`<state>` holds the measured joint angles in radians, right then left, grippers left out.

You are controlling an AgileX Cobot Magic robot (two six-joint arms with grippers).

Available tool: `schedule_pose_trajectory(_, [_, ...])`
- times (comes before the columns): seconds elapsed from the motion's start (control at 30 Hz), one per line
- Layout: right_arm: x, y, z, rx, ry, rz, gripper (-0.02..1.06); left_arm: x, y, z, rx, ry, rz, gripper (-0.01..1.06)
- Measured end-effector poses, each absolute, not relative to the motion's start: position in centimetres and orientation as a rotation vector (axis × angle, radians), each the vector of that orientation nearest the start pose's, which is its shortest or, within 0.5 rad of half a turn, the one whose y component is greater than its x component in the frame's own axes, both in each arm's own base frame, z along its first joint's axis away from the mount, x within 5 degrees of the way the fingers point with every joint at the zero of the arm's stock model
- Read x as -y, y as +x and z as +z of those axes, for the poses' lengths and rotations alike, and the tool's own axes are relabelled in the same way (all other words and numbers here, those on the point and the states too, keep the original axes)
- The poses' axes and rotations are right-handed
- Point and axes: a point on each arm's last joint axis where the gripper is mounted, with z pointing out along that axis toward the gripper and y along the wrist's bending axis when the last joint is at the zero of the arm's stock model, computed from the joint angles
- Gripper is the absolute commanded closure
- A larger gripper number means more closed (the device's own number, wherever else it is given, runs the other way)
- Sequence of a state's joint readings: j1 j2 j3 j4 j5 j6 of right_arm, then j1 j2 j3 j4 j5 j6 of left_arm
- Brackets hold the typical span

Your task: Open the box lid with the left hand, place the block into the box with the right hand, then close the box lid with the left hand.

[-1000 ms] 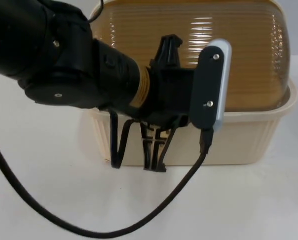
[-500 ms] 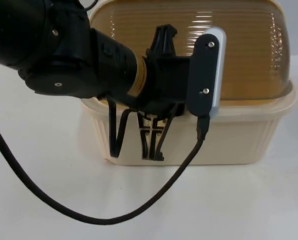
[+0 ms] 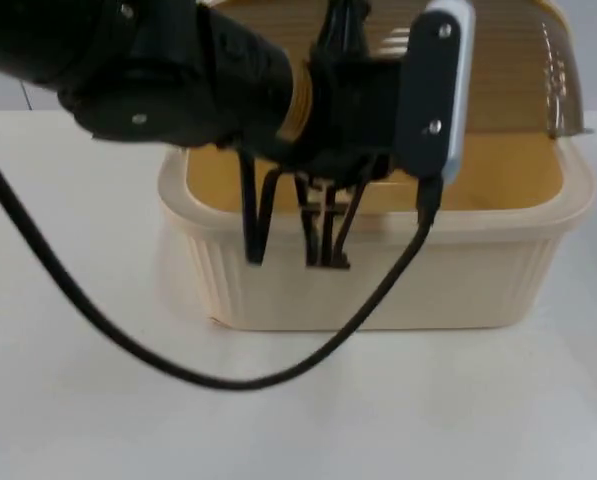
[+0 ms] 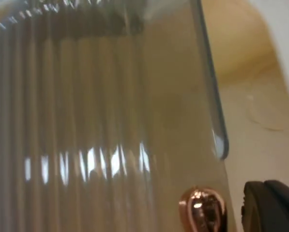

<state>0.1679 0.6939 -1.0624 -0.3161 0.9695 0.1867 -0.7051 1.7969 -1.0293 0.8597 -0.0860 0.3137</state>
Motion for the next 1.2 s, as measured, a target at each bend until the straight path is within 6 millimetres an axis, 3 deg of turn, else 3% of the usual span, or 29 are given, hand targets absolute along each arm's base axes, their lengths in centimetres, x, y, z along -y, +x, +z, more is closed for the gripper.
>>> schedule_pose_trajectory(0.33, [0.6, 10.3, 42.2, -2.047, -0.008, -0.16, 0.0, 23.2, 33.0, 22.9, -1.253, 1.62, 0.235, 1.05])
schedule_pose_trajectory(0.57, [0.6, 10.3, 42.2, -2.047, -0.008, -0.16, 0.0, 22.3, 33.9, 23.4, -1.27, 1.549, 0.218, 1.05])
schedule_pose_trajectory(0.87, [0.6, 10.3, 42.2, -2.047, -0.008, -0.16, 0.0, 22.4, 33.7, 23.6, -1.309, 1.516, 0.2, 1.05])
schedule_pose_trajectory(1.03, [0.6, 10.3, 42.2, -2.047, -0.008, -0.16, 0.0, 23.2, 32.0, 24.6, -1.377, 1.538, 0.229, 1.05])
schedule_pose_trajectory(1.2, [0.6, 10.3, 42.2, -2.047, -0.004, -0.155, 0.0, 23.4, 29.0, 26.4, -1.59, 1.513, 0.233, 1.05])
